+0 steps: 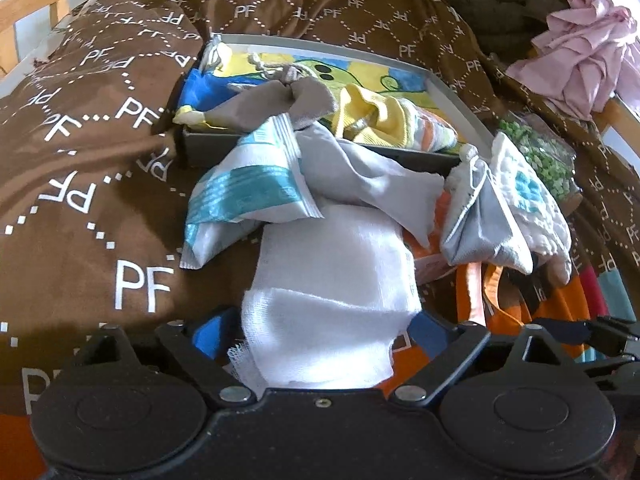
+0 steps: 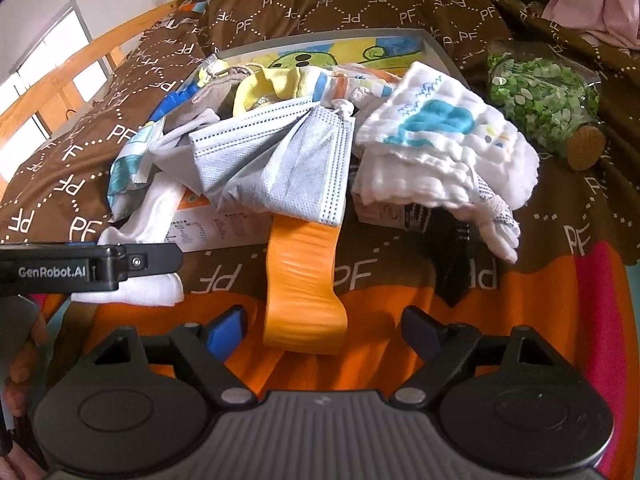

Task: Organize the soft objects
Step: 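Grasp the white cloth with the left tool while the right tool grasps the orange strap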

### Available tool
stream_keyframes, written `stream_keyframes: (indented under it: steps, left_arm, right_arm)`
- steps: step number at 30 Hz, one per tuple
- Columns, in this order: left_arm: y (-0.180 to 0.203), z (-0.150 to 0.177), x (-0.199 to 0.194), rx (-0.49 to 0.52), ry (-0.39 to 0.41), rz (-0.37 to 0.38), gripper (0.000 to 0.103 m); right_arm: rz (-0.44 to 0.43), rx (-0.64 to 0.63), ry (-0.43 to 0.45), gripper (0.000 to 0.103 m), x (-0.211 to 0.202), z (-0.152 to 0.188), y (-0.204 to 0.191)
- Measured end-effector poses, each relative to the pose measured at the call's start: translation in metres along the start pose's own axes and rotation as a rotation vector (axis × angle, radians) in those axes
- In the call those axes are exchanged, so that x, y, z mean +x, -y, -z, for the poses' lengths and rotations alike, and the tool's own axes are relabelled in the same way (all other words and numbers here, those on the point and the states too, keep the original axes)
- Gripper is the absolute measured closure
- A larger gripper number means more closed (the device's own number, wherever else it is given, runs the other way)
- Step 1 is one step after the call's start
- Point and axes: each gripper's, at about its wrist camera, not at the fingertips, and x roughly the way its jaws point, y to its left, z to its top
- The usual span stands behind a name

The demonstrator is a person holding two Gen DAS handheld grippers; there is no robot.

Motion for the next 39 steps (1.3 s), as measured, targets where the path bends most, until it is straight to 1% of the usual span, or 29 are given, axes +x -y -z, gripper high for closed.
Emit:
stream_keyframes:
  steps: [1,3,7,8,9,11,16,18,19,24,27,29,31,32,33,36,39]
  left_arm:
    - [0.0,0.0,0.0,-0.001,0.004,-0.002,0.016]
    - [0.0,0.0,-0.001,0.002,0.005,-0.005,0.022]
    - [0.002,0.0,-0.001,0.014,-0.002,-0.021,0.027]
    - [0.002,0.0,0.0,0.022,-0.009,-0.032,0.032]
    - [0.004,0.0,-0.001,0.035,-0.014,-0.048,0.036]
    - [0.004,0.0,-0.002,0.041,-0.02,-0.064,0.04]
    - [0.001,-0.001,-0.007,0.015,-0.011,-0.084,0.053]
    - [0.002,-0.001,-0.009,0.026,0.001,-0.094,0.06]
    - [0.002,-0.001,-0.01,0.033,0.005,-0.097,0.061]
    - [0.004,0.0,-0.01,0.066,0.014,-0.116,0.074]
    - [0.011,0.002,-0.01,0.129,0.019,-0.145,0.078]
    - [0.018,0.005,-0.01,0.188,0.024,-0.175,0.08]
    - [0.026,0.009,-0.01,0.25,0.033,-0.204,0.081]
    - [0.029,0.01,-0.01,0.279,0.037,-0.218,0.082]
    - [0.031,0.011,-0.011,0.291,0.04,-0.224,0.084]
    - [0.033,0.013,-0.014,0.294,0.043,-0.238,0.088]
    - [0.035,0.014,-0.019,0.29,0.045,-0.241,0.089]
  right_arm:
    - [-0.001,-0.001,-0.002,0.02,0.0,0.0,0.0]
    - [-0.001,-0.001,-0.004,0.025,0.001,0.0,0.0]
    - [0.001,0.003,-0.006,0.032,0.001,0.0,0.0]
    - [0.004,0.004,-0.006,0.033,0.001,0.0,0.0]
    - [0.004,0.006,-0.006,0.034,0.001,0.0,0.0]
    - [0.004,0.01,-0.005,0.035,0.001,0.0,0.001]
    - [0.004,0.011,-0.003,0.035,0.001,0.0,0.0]
    - [0.005,0.011,-0.003,0.035,0.001,0.0,0.0]
    - [0.005,0.011,-0.003,0.036,0.001,0.0,0.0]
    - [0.0,0.005,0.0,0.04,0.0,0.0,0.0]
    - [-0.003,-0.001,0.001,0.044,0.0,0.001,-0.002]
    - [-0.009,0.0,0.004,0.046,-0.001,0.0,-0.002]
    - [-0.014,0.002,0.005,0.05,-0.002,0.0,-0.002]
    - [-0.018,0.002,0.008,0.053,-0.003,0.0,-0.002]
    - [-0.023,0.003,0.01,0.057,-0.003,0.001,-0.003]
    - [-0.028,0.003,0.011,0.058,-0.004,0.001,-0.003]
    - [-0.045,0.021,0.011,0.059,-0.005,0.0,-0.002]
